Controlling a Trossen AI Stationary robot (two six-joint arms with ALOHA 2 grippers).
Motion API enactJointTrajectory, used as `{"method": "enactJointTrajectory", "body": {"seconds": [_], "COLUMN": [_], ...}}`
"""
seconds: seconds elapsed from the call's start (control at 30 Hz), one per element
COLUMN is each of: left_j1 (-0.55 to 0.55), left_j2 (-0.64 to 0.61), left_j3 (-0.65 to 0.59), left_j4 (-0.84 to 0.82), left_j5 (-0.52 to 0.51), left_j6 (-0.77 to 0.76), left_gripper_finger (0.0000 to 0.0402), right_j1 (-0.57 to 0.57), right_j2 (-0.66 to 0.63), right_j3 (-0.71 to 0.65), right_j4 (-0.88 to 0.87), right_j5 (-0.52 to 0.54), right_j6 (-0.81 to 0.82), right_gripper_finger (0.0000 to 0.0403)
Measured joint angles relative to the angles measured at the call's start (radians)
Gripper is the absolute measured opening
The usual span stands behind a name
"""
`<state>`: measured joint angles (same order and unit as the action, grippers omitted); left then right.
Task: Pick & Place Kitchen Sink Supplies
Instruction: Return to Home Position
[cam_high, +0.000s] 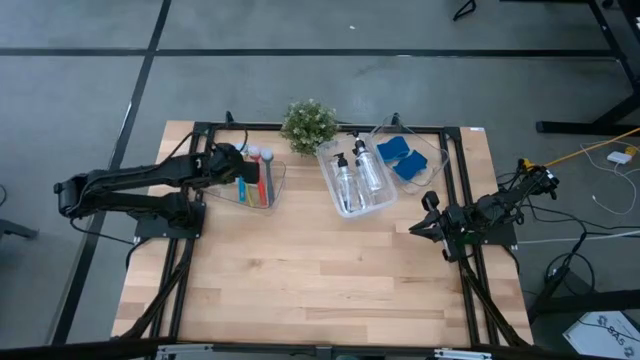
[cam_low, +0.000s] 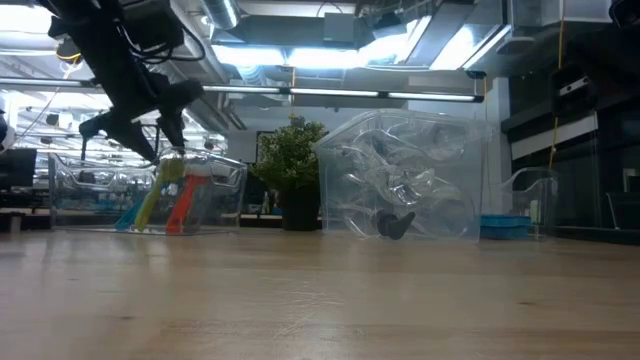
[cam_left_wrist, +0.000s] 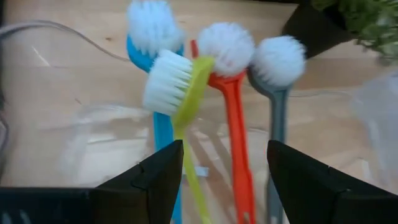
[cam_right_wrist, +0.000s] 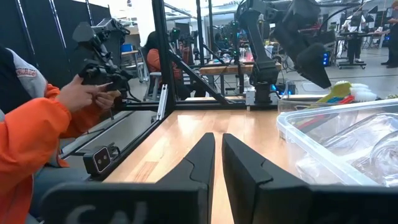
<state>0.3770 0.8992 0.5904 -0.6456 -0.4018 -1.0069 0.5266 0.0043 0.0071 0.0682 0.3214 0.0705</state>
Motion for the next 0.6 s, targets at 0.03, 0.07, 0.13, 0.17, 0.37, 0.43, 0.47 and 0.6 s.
{"method": "enactJointTrajectory", "body": {"seconds": [0.03,0.07,0.13,0.17,0.37,0.43,0.47,0.6], "left_j1": [-0.004,-0.01,-0.03,-0.042,-0.144,-0.188,-0.211,-0.311], "left_j2": [-0.008,-0.012,-0.021,-0.022,-0.02,-0.02,-0.02,-0.012], "left_j3": [0.003,0.011,0.036,0.049,0.12,0.131,0.135,0.136], "left_j4": [-0.002,-0.002,0.0,0.002,0.015,0.043,0.061,0.132], "left_j5": [0.011,0.022,0.044,0.055,0.07,0.053,0.037,-0.067], "left_j6": [-0.004,-0.009,-0.012,-0.012,-0.094,-0.106,-0.106,-0.047], "left_gripper_finger": [0.0226,0.0226,0.0226,0.0226,0.0218,0.0209,0.0203,0.0175], "right_j1": [0.0,0.0,0.0,0.0,0.0,0.0,0.0,0.0], "right_j2": [0.0,0.0,0.0,0.0,0.0,0.0,0.0,0.0], "right_j3": [0.0,0.0,0.0,0.0,0.0,0.0,0.0,0.0], "right_j4": [0.0,0.0,0.0,0.0,0.0,0.0,0.0,0.0], "right_j5": [0.0,0.0,0.0,0.0,0.0,0.0,0.0,0.0], "right_j6": [0.0,0.0,0.0,0.0,0.0,0.0,0.0,0.0], "right_gripper_finger": [0.0032,0.0032,0.0032,0.0032,0.0032,0.0032,0.0032,0.0032]}}
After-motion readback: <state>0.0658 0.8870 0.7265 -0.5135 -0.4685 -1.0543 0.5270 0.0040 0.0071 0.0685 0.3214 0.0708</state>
